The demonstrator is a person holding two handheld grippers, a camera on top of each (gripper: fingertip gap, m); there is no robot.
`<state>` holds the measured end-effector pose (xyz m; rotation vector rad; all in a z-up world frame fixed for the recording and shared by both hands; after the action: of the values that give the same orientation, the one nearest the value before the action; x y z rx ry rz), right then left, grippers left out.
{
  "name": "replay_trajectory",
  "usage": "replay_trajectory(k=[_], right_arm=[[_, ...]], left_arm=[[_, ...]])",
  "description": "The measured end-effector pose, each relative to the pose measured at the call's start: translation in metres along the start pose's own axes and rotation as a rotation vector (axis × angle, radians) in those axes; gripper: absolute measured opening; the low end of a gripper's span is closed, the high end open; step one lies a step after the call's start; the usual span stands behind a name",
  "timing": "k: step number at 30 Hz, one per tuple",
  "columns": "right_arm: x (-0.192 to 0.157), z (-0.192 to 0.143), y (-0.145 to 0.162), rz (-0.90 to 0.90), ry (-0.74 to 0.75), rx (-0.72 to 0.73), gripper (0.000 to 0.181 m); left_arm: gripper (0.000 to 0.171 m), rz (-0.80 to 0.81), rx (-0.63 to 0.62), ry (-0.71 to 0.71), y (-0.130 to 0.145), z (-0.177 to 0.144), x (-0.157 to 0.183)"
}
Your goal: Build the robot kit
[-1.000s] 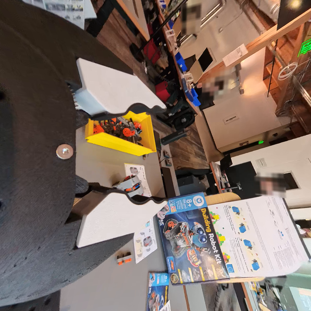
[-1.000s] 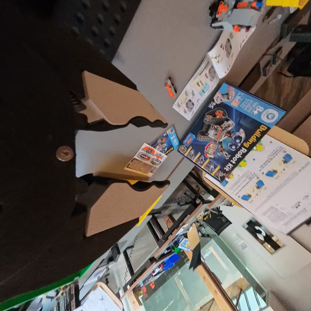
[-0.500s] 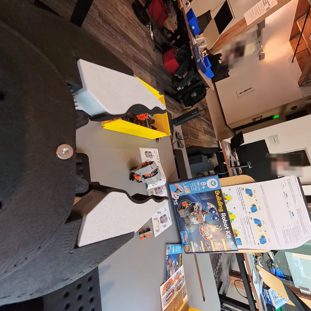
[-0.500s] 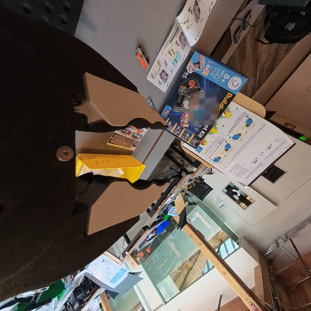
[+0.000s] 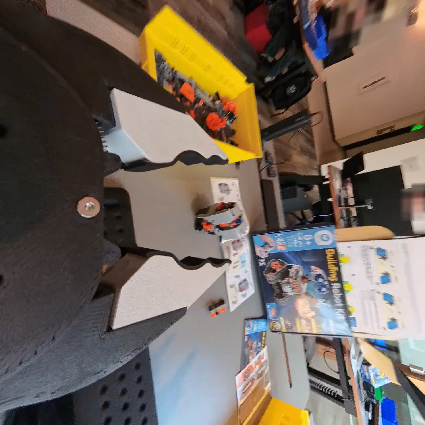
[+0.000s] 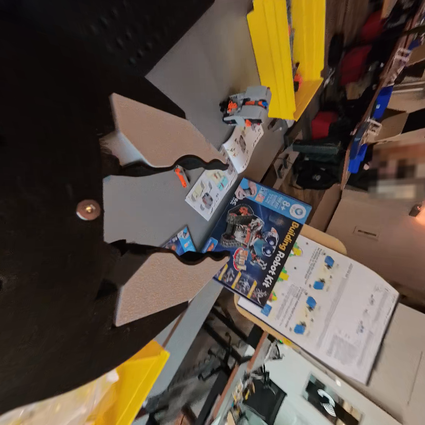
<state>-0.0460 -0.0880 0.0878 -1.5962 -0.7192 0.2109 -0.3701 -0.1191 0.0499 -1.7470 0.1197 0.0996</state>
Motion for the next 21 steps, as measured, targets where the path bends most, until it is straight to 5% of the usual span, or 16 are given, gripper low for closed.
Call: replay_trajectory(k=[5, 12, 17, 21], right_arm=[[-0.023, 0.050, 0.062, 0.237, -0.272, 0.064, 0.056], [-0.014, 0.063, 0.109, 0.180, -0.303, -0.022, 0.000], [-0.017, 0.083, 0.129, 0.209, -0.432, -0.050, 0.000], [-0.020, 0.098, 0.147, 0.140, -0.458, -0.086, 0.000]], left_arm=[[0.069, -0.033, -0.112, 0.146, 0.067, 0.057, 0.008], [0.064, 0.041, -0.081, 0.396, 0.031, 0.125, 0.023], [0.065, 0.017, -0.009, 0.343, 0.030, 0.111, 0.006], [0.067, -0.041, -0.010, 0.366, 0.059, 0.103, 0.008]])
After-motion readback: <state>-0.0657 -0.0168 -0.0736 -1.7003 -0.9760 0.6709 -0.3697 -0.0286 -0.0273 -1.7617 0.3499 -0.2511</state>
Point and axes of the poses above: each gripper's, where its closed fingertips meet, z out along the fingers, y out of its underside, x = y × z across the jaws, the point moved 2 cm from there along -z, back along the fingers, and after that the axes turned 10 degrees about -y, right-handed, at the moved point
